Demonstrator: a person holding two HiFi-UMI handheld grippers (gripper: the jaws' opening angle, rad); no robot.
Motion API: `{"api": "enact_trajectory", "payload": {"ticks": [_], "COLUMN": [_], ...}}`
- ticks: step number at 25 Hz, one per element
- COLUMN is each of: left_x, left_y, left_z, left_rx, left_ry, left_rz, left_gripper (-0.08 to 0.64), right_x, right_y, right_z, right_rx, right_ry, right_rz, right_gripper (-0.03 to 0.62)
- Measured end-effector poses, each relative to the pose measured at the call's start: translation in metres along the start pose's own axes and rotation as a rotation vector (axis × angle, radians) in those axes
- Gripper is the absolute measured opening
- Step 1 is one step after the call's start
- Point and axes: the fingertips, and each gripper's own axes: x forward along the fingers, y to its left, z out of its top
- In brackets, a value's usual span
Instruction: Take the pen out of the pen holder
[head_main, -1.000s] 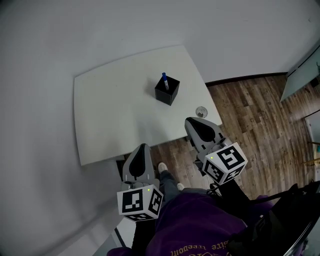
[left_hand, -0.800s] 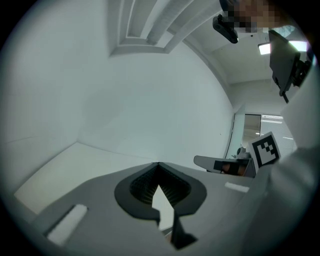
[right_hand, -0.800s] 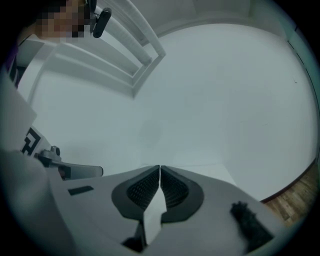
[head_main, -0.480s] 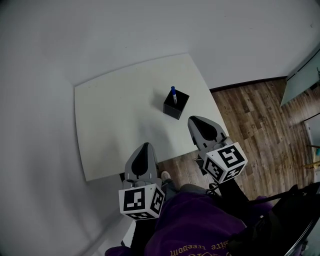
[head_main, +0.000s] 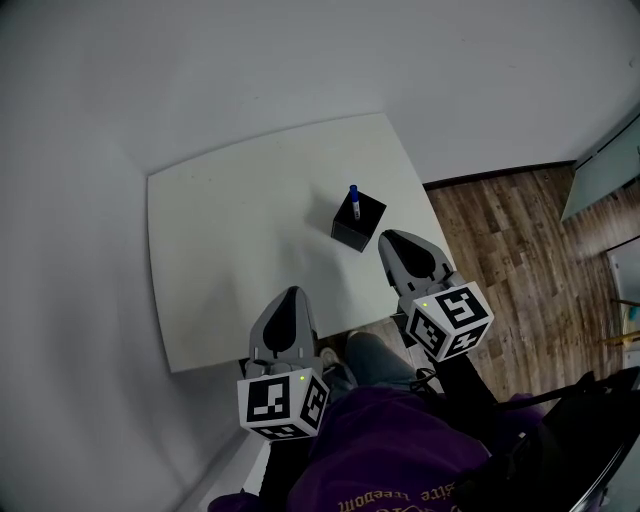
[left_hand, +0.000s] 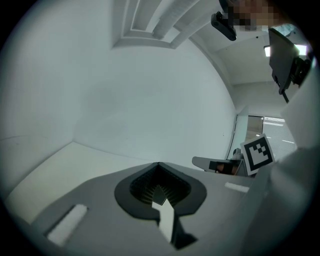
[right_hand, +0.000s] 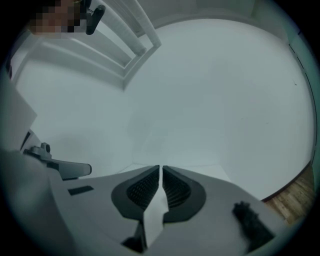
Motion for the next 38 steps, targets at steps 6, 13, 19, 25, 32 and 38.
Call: {"api": "enact_trajectory", "payload": {"ticks": [6,13,19,25,32,38], "left_x": [0.025,0.049,0.057,0.061,0.066,0.069], "left_y": [0.001,-0.001,0.006,0.015,0.025,0.032], "left_z": [0.001,0.009,0.012,0.012,0.014,0.014], "left_rx": [-0.024,-0.039,-0.053,-0.070,-0.080,-0.083], "left_ry": [0.003,-0.006,-0.013,-0.017,-0.024,-0.022], "left_rz": [0.049,0.110,0.169,0.223,0.256,0.274], "left_gripper": [0.008,0.007,0.008,0.008,0.008,0.008], "right_x": [0.027,0.066,0.099,0.128,0.155,0.166], "right_y": [-0.027,-0.046,-0.057,-0.066,-0.074,-0.077], "right_z": [-0.006,-0.020,-0.041,-0.058,-0.075,-0.083], "right_rx": [-0.012,-0.053,-0.107,-0.168,-0.212,-0.217], "right_ry": [0.055,0.173,0.290,0.392,0.474,0.507], "right_rz": [0.039,0.126,0.182,0.197,0.196,0.208], "right_gripper": [0.012,0.012,0.066,0.087,0.093,0.094]}}
